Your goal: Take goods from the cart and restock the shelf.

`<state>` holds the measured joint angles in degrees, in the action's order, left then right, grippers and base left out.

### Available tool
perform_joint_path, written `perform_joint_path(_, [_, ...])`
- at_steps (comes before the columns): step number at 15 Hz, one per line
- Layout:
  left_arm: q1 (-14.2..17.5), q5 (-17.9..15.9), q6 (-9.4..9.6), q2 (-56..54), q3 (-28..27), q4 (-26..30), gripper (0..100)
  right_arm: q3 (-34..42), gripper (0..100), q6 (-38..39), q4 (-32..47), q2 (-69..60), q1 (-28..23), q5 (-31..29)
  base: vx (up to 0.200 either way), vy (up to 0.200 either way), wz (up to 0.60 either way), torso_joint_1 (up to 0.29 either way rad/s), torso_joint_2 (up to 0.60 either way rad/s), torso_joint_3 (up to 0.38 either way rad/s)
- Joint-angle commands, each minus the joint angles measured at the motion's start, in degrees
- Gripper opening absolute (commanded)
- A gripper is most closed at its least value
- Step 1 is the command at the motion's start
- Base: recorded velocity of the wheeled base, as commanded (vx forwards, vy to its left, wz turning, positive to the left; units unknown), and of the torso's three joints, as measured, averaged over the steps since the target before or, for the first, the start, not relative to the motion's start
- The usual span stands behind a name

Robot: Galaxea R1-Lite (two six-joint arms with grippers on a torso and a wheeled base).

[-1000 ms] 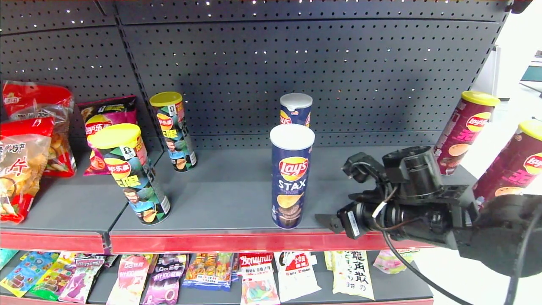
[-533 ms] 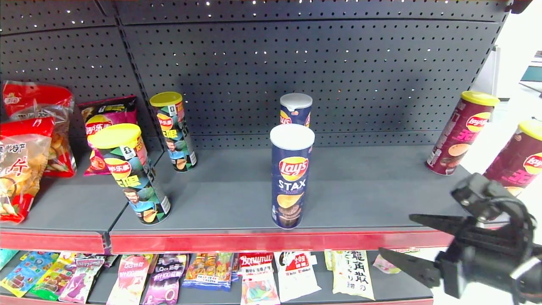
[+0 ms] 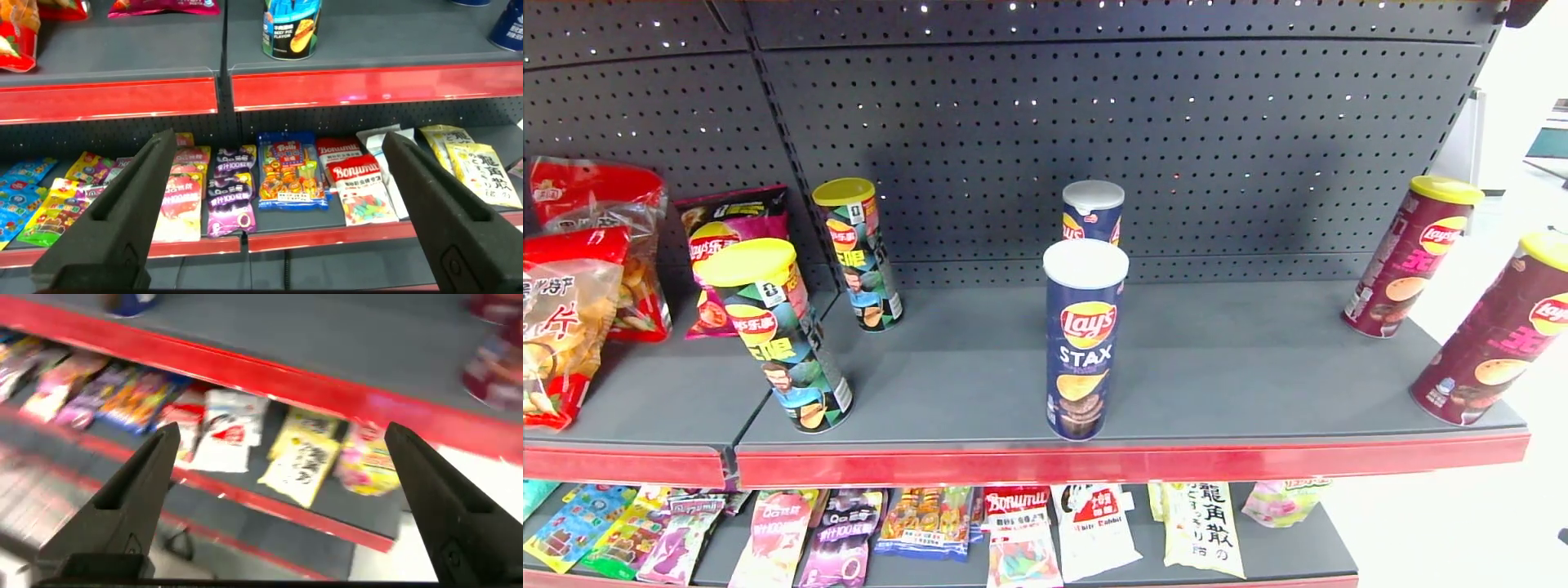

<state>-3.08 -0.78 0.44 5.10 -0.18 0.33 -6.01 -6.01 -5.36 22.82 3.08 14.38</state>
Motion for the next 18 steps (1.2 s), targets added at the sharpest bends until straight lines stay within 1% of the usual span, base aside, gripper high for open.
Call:
perform_joint_path(1, [0.0, 0.0, 0.00, 0.1, 0.0, 0.0, 100, 6.0, 100, 0.2, 2.3, -17.3, -4.1, 0.4, 0.000, 0.000, 0.00, 0.000, 0.00, 0.000])
perform_joint_path(2, [0.0, 0.0, 0.00, 0.0, 0.0, 0.0, 100, 5.0, 100, 0.3, 4.6, -21.0, -3.5, 0.3, 0.000, 0.000, 0.00, 0.000, 0.00, 0.000])
perform_joint_path(3, [0.0, 0.0, 0.00, 0.0, 0.0, 0.0, 100, 5.0, 100, 2.5, 4.6, -22.8, -3.2, 0.8, 0.000, 0.000, 0.00, 0.000, 0.00, 0.000])
perform_joint_path(4, [0.0, 0.0, 0.00, 0.1, 0.0, 0.0, 100, 5.3, 100, 7.2, 3.9, -22.8, -3.0, -0.7, 0.000, 0.000, 0.00, 0.000, 0.00, 0.000])
perform_joint_path(5, [0.0, 0.0, 0.00, 0.0, 0.0, 0.0, 100, 5.4, 100, 7.9, 3.7, -22.8, -3.0, -2.7, 0.000, 0.000, 0.00, 0.000, 0.00, 0.000])
perform_joint_path(6, [0.0, 0.0, 0.00, 0.1, 0.0, 0.0, 100, 5.5, 100, 8.2, 3.3, -22.8, -3.0, -7.6, 0.000, 0.000, 0.00, 0.000, 0.00, 0.000])
perform_joint_path(8, [0.0, 0.0, 0.00, 0.0, 0.0, 0.0, 100, 5.7, 100, 6.4, 3.0, -22.8, -3.0, -11.0, 0.000, 0.000, 0.00, 0.000, 0.00, 0.000])
perform_joint_path(9, [0.0, 0.0, 0.00, 0.0, 0.0, 0.0, 100, 5.9, 100, 5.6, 5.4, -22.8, -3.0, -14.9, 0.000, 0.000, 0.00, 0.000, 0.00, 0.000])
perform_joint_path(10, [0.0, 0.0, 0.00, 0.0, 0.0, 0.0, 100, 5.9, 100, 6.3, 5.7, -22.8, -3.0, -15.1, 0.000, 0.000, 0.00, 0.000, 0.00, 0.000])
perform_joint_path(12, [0.0, 0.0, 0.00, 0.0, 0.0, 0.0, 100, 5.9, 100, 5.8, 5.5, -22.8, -2.9, -12.6, 0.000, 0.000, 0.00, 0.000, 0.00, 0.000])
perform_joint_path(18, [0.0, 0.0, 0.00, 0.0, 0.0, 0.0, 100, 5.9, 100, 5.7, 5.6, -22.8, -3.0, -13.0, 0.000, 0.000, 0.00, 0.000, 0.00, 0.000])
